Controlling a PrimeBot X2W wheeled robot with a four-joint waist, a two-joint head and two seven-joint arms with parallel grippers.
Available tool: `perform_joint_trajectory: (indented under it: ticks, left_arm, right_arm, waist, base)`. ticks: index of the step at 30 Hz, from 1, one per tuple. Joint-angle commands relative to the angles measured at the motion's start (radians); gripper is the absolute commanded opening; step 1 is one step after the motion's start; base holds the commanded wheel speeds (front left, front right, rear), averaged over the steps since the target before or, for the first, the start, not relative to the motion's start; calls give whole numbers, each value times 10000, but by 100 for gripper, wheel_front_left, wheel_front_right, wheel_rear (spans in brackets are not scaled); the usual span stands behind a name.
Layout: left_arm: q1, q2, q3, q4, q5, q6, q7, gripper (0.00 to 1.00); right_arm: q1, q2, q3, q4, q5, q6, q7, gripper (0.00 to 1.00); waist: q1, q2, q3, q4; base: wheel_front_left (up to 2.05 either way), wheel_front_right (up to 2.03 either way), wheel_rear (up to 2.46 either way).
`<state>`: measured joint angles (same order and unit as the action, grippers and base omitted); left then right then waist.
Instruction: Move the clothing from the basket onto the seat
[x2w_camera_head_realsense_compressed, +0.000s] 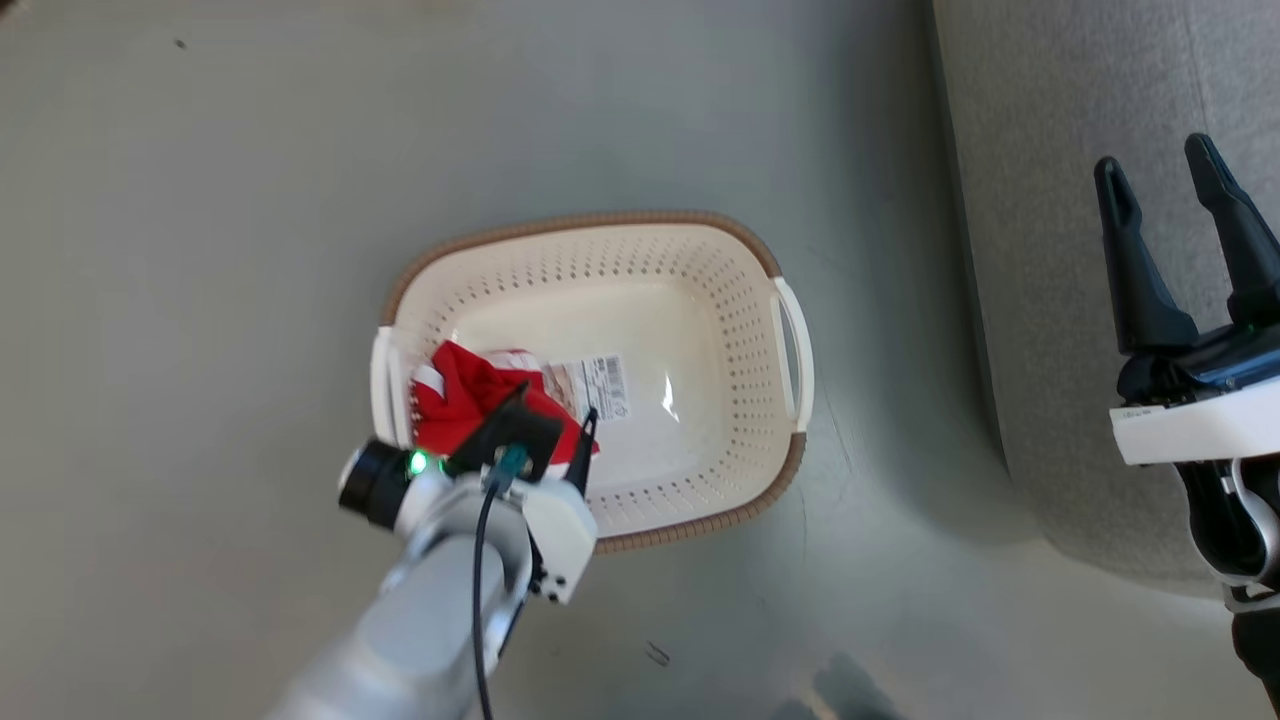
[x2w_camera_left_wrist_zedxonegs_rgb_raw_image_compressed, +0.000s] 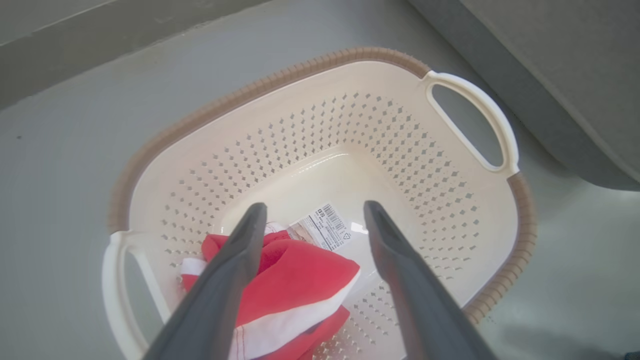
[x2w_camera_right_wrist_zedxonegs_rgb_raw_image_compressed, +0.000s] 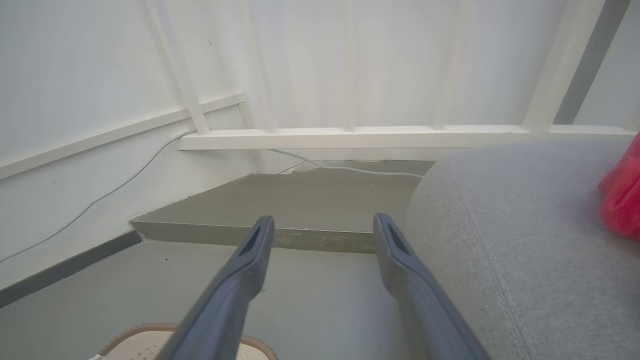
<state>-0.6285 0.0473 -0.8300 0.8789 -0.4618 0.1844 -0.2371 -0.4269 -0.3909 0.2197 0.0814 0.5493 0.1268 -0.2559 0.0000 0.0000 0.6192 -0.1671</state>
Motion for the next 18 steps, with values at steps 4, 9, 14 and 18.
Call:
perform_joint_trajectory:
  ticks: [4, 9, 14, 18]
  left_arm:
    - [-1104, 30, -840, 809, -128, -191, 818, 100]
    - [-2056, 30, -1913, 1520, -234, -513, 2394, 100]
    - [-2763, 30, -2778, 2031, -226, -772, 3855, 100]
    - [-3190, 30, -3303, 2330, -167, -750, 4765, 100]
  right_arm:
    - [-137, -123, 255, -292, 149, 39, -59, 100]
    - [-386, -3, 397, -372, 234, 39, -59, 100]
    - [-479, 134, 521, -391, 293, 39, -59, 100]
    - [-552, 191, 555, -389, 371, 39, -59, 100]
  waist:
    - [0, 0, 554, -307]
    - [0, 0, 916, -555]
    - [0, 0, 1190, -796]
    - [0, 0, 1372, -963]
  base:
    - [0, 0, 0]
    - [0, 0, 0]
    - [0, 0, 0]
    - [0, 0, 0]
